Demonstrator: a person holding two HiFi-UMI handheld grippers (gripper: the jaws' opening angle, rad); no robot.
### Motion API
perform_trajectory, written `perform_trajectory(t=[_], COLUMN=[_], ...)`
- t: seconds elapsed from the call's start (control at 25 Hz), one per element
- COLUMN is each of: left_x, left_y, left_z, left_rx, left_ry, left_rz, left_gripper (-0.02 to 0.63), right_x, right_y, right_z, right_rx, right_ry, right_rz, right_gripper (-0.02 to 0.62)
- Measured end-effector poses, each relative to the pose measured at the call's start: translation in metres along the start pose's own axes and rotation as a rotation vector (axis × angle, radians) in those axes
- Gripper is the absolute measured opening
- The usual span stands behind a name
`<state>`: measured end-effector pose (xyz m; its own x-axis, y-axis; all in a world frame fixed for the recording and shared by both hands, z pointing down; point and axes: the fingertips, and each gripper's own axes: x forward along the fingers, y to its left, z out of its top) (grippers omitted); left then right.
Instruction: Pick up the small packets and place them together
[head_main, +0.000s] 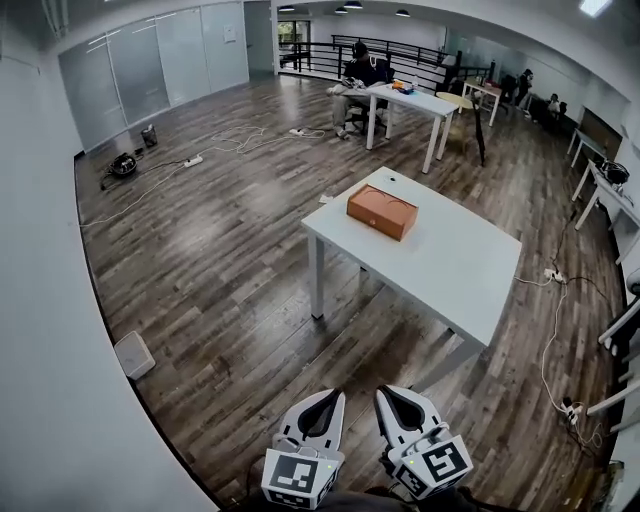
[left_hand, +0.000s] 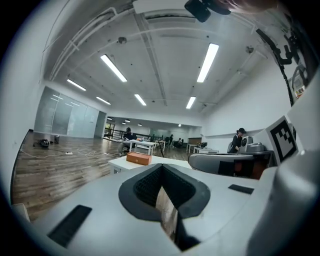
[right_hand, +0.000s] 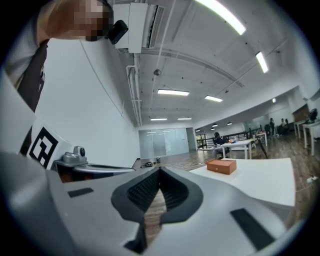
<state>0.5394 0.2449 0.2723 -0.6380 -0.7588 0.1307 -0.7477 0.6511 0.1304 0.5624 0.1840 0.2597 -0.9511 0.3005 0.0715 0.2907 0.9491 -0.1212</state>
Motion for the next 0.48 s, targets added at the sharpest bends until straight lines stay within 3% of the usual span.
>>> perform_trajectory(t=[0.24, 0.48], left_x=[0.013, 0.04], left_y=[0.045, 0.077], left_z=[0.017, 0.02], left_rx=[0.003, 0.007], left_ry=[-0.031, -0.009], left_rz=[0.016, 0.064], left_gripper=[0.002, 0.002], right_x=[0.05, 0.076], right_y=[0.005, -0.02], right_z=[0.014, 0.018], right_rx=[-0.033, -0.015], right_ry=[0.002, -0.028], right_rz=[0.029, 0.015], right_gripper=[0.003, 0.003])
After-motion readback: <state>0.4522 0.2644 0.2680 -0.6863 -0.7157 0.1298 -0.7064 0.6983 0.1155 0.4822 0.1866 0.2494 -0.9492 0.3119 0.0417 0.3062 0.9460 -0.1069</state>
